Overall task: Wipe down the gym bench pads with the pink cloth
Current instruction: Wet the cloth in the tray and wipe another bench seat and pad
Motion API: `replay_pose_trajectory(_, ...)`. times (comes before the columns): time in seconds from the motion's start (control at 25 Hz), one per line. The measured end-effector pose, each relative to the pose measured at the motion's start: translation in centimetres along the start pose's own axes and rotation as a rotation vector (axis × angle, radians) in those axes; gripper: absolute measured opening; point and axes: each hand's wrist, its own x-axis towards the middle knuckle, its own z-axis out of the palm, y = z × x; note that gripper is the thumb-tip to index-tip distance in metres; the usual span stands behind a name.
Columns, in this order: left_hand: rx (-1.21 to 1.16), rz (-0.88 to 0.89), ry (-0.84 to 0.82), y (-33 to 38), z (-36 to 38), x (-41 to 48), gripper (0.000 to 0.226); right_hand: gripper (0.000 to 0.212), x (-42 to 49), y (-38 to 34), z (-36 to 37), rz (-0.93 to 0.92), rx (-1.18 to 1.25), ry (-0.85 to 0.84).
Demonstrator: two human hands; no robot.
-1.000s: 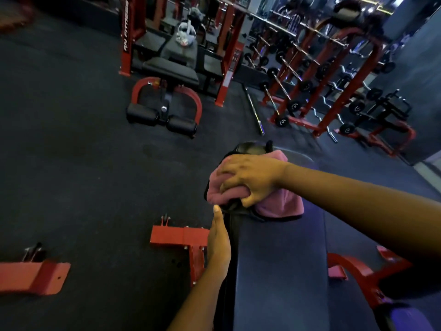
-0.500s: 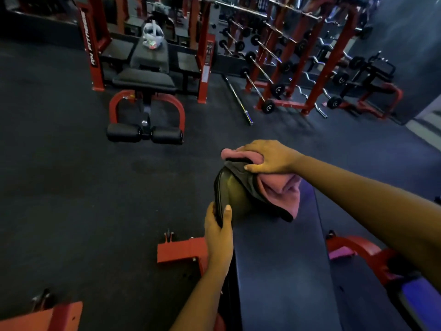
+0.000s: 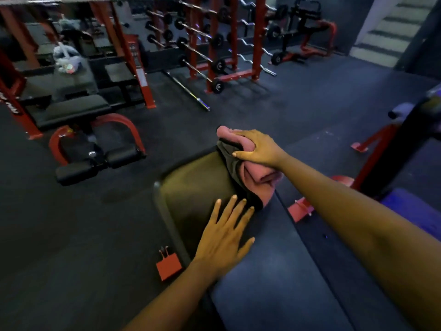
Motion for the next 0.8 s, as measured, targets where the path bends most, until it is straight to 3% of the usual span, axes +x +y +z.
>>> replay_pose_trajectory(0.08, 0.095, 0.049, -0.096, 0.5, 1.2, -0.1, 0.065, 0.062, -2.8, 2.5, 0.9, 0.124, 0.166, 0.079)
replay_pose_trajectory(0.28, 0.145, 0.078, -0.109, 0.3, 1.1, -0.1, 0.065, 0.053, -10.3, 5.1, 3.0, 0.286, 0.396, 0.137)
replay_pose_trajectory(0.8, -0.027, 0.194, -0.258, 13.5, 4.3, -2.6, 0.059, 0.054, -31.5, 9.5, 7.7, 0.498, 0.478, 0.058)
